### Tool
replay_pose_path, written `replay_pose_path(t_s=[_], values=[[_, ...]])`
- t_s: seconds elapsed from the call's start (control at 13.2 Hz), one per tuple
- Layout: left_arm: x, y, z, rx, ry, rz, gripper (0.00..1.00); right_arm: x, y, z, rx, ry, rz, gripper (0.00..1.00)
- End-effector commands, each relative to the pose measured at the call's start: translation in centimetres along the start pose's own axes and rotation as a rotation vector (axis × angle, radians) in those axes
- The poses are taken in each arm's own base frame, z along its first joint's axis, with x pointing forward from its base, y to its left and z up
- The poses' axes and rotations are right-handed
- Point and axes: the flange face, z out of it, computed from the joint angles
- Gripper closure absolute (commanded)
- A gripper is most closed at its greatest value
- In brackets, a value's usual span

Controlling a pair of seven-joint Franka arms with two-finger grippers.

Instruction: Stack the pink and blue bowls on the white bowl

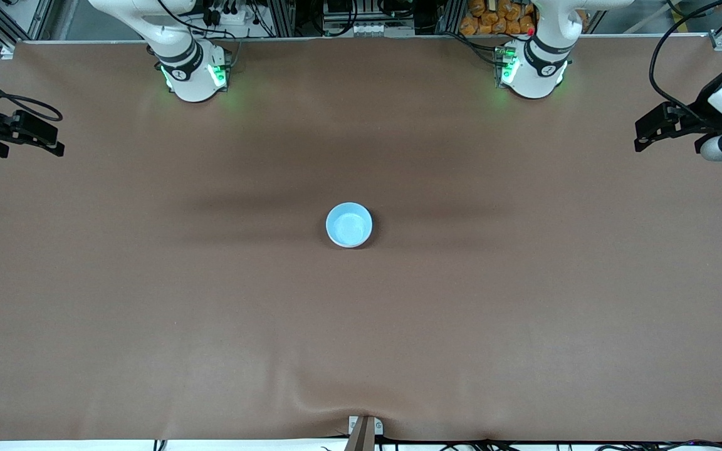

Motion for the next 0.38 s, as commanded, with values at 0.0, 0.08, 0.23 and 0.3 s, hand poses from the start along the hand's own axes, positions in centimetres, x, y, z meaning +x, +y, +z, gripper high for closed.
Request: replay_pose_path(t_s=[0.0, 0.08, 0.23, 0.3], values=[[-0.18, 0.16, -0.14, 0.009, -0.006, 0.005, 0.0, -0.02, 0.23, -0.64, -0.014, 0.005, 0.008, 0.0], [-0.18, 0.16, -0.14, 0.009, -0.006, 0.005, 0.0, -0.02, 0.23, -0.64, -0.014, 0.005, 0.008, 0.0], [-0.18, 0.16, -0.14, 0.009, -0.006, 0.005, 0.0, -0.04, 0.48, -0.63, -0.013, 0.004, 0.013, 0.0], [-0.18, 0.2, -0.07, 0.006, -0.008, 0.007, 0.0, -0.05, 0.56, -0.63, -0.013, 0.004, 0.015, 0.0]])
